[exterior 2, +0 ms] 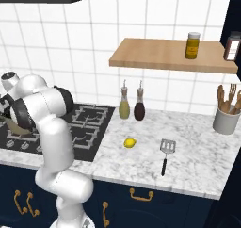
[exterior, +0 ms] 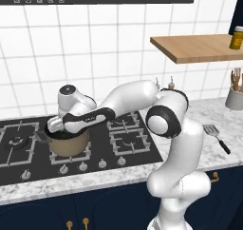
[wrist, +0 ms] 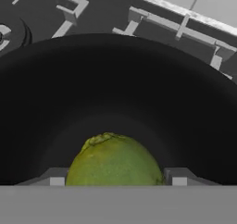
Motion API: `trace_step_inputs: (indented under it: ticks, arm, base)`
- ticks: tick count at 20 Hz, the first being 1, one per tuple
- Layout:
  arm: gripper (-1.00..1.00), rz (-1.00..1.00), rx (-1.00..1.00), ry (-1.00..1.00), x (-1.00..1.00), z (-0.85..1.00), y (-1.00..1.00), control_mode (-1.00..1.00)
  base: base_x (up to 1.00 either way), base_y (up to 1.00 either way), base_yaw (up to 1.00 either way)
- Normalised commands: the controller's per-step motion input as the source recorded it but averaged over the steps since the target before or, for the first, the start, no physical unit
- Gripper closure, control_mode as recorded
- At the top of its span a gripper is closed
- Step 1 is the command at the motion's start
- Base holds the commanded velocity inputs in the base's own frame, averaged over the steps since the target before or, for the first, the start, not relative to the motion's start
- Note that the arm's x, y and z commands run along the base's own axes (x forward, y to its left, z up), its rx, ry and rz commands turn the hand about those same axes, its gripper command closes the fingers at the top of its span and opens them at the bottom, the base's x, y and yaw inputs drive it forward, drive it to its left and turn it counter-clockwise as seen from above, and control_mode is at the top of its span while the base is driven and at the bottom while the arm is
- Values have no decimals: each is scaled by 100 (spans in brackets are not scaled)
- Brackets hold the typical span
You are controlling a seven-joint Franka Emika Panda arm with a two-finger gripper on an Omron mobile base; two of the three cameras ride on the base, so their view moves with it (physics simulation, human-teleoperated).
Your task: Put the lime and lemon in the pot. Retrieve the spatula and lightly stir the vegetables in the pot.
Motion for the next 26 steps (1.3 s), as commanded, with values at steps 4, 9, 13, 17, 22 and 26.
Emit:
trace_step_inputs:
  ticks: [4, 9, 13, 17, 22, 26]
  arm:
    - [-100, 0, -4, 6, 14, -29, 10, -100]
    - [-100, -2, 0, 0, 0, 0, -1, -100]
    - [-100, -4, 0, 0, -6, 6, -22, -100]
    - [-100, -2, 0, 0, -11, 14, -31, -100]
    - [-100, 0, 4, -12, -65, 84, -64, -100]
    - [-100, -4, 13, -8, -89, 49, -100, -100]
  base:
    - [0, 0, 0]
    - [0, 0, 0]
    - [0, 0, 0]
    - [0, 0, 0]
    - [0, 0, 0]
    - [0, 0, 0]
